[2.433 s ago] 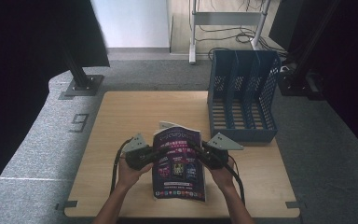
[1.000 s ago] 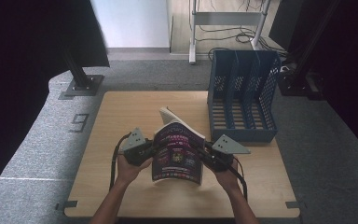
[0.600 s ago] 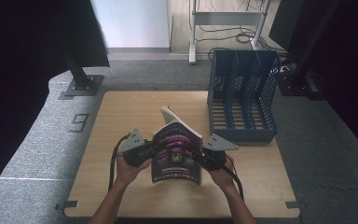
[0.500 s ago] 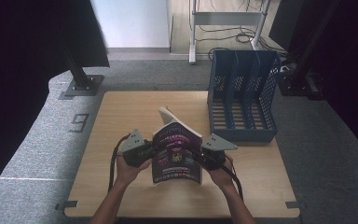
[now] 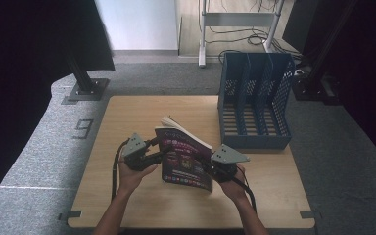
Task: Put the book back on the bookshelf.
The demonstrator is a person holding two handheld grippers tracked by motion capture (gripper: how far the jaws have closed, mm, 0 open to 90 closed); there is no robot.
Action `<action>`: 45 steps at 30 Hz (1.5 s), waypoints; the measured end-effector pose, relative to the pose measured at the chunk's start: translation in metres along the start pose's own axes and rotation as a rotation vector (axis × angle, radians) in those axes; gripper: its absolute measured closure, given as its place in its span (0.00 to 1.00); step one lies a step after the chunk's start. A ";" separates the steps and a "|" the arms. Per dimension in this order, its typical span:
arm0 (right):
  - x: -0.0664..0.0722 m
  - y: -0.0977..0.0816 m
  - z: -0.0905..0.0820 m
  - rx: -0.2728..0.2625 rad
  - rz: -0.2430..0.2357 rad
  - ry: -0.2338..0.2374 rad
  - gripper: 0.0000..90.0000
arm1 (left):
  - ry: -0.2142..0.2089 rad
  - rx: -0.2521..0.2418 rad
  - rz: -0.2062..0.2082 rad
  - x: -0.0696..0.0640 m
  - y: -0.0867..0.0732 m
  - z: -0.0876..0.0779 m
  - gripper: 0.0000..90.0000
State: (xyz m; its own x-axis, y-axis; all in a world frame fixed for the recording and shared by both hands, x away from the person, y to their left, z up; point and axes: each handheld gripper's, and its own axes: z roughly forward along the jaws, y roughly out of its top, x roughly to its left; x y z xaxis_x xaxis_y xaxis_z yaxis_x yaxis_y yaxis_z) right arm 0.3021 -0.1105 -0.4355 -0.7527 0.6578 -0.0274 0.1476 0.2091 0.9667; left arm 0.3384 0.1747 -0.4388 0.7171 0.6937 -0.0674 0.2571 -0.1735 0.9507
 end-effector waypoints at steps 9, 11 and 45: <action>0.000 0.000 -0.001 -0.001 -0.011 0.024 0.91 | -0.048 0.038 -0.008 0.007 -0.002 0.020 0.40; 0.000 0.000 -0.001 -0.005 -0.016 0.028 0.91 | -0.063 0.043 -0.005 0.007 -0.001 0.022 0.40; -0.007 0.004 0.009 0.006 0.046 0.047 0.91 | -0.032 0.047 -0.014 0.004 -0.007 0.003 0.42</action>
State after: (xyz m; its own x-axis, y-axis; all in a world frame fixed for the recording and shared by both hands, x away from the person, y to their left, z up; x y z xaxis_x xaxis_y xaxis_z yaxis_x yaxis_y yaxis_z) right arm 0.3137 -0.1076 -0.4335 -0.7742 0.6323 0.0287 0.1862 0.1841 0.9651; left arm 0.3414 0.1765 -0.4466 0.7337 0.6734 -0.0906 0.2963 -0.1971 0.9346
